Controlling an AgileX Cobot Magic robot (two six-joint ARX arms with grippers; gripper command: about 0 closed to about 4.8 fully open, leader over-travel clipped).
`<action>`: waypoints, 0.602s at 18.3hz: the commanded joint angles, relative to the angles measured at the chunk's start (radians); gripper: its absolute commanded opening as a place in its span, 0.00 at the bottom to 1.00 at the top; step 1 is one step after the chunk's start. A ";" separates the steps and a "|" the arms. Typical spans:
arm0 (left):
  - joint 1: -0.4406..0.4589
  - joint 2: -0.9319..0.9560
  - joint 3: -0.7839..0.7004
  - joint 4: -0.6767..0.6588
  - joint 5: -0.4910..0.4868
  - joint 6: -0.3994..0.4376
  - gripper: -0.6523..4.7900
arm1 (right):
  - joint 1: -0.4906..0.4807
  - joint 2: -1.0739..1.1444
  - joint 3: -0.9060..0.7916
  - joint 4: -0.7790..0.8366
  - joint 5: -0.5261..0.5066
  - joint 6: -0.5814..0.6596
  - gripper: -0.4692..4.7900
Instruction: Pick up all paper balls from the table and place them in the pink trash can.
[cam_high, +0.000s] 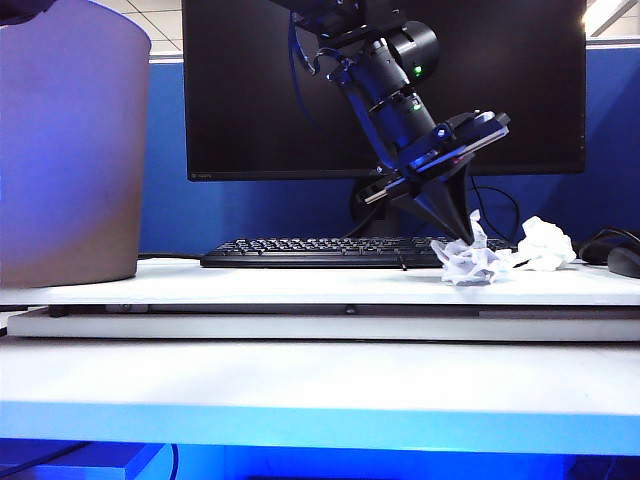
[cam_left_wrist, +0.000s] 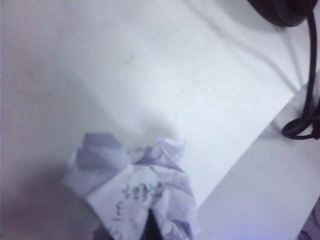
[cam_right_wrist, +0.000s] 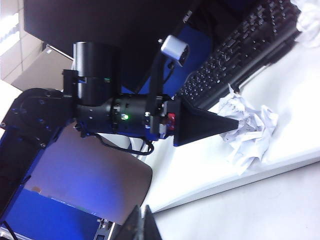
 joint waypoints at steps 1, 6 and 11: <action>0.000 -0.008 0.003 0.000 0.001 0.000 0.11 | 0.000 -0.002 0.004 0.020 -0.018 -0.006 0.08; 0.014 -0.047 0.012 -0.046 0.011 0.024 0.11 | 0.001 -0.002 0.003 0.172 -0.219 -0.005 0.08; 0.063 -0.161 0.012 -0.069 0.007 0.029 0.11 | 0.002 -0.002 0.003 0.386 -0.360 0.004 0.08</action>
